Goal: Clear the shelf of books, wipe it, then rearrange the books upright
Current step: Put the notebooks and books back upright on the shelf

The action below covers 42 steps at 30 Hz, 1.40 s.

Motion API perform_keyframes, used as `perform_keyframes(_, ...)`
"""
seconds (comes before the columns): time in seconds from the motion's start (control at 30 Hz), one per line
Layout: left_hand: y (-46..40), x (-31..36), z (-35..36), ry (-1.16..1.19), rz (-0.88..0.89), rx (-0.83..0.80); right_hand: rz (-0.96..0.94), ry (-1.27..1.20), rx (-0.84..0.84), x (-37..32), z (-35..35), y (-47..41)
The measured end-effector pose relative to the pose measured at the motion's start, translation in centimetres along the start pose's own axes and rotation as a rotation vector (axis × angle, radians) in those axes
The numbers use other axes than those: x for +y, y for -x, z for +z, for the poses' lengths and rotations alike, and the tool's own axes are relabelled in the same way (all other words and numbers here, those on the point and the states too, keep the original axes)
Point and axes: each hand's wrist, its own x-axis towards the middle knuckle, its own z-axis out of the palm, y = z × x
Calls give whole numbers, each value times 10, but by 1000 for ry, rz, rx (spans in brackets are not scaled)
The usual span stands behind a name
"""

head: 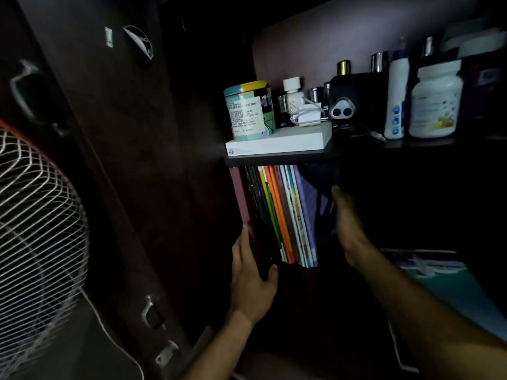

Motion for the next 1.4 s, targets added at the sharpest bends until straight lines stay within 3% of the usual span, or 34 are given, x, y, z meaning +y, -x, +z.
perform_keyframes(0.1, 1, -1, 3, -18, 36, -68, 16, -169, 172, -3, -40, -20)
perform_keyframes(0.2, -1, -3, 3, 35, 42, -54, 84, -158, 293, 8, -22, -43)
perform_keyframes(0.3, -2, -8, 4, 62, 36, -31, 103, 19, 114, 21, 35, -45)
perform_keyframes(0.43, 0, -3, 2, 36, 61, -64, 146, 133, 5, 10, 41, -41)
perform_keyframes(0.57, 1, 0, 0, 16, 81, -20, 129, -27, 151, 25, 31, -27)
perform_keyframes(0.7, 0, 4, 6, -108, 216, 8, 53, -256, 267, 36, 52, -10)
perform_keyframes(0.83, -19, 12, 26, -448, 401, -218, -103, -51, 322, 31, 83, -1)
perform_keyframes(0.93, -22, 14, 28, -497, 378, -206, -89, 46, 233, 23, 66, 8)
perform_keyframes(1.1, -21, 15, 26, -448, 412, 46, -242, 316, 61, 39, 39, 71)
perform_keyframes(1.2, -29, 14, 26, -373, 352, 41, -261, 300, 3, 46, 35, 73)
perform_keyframes(1.4, -33, 13, 31, -475, 305, 44, -278, 306, -38, 50, 40, 58)
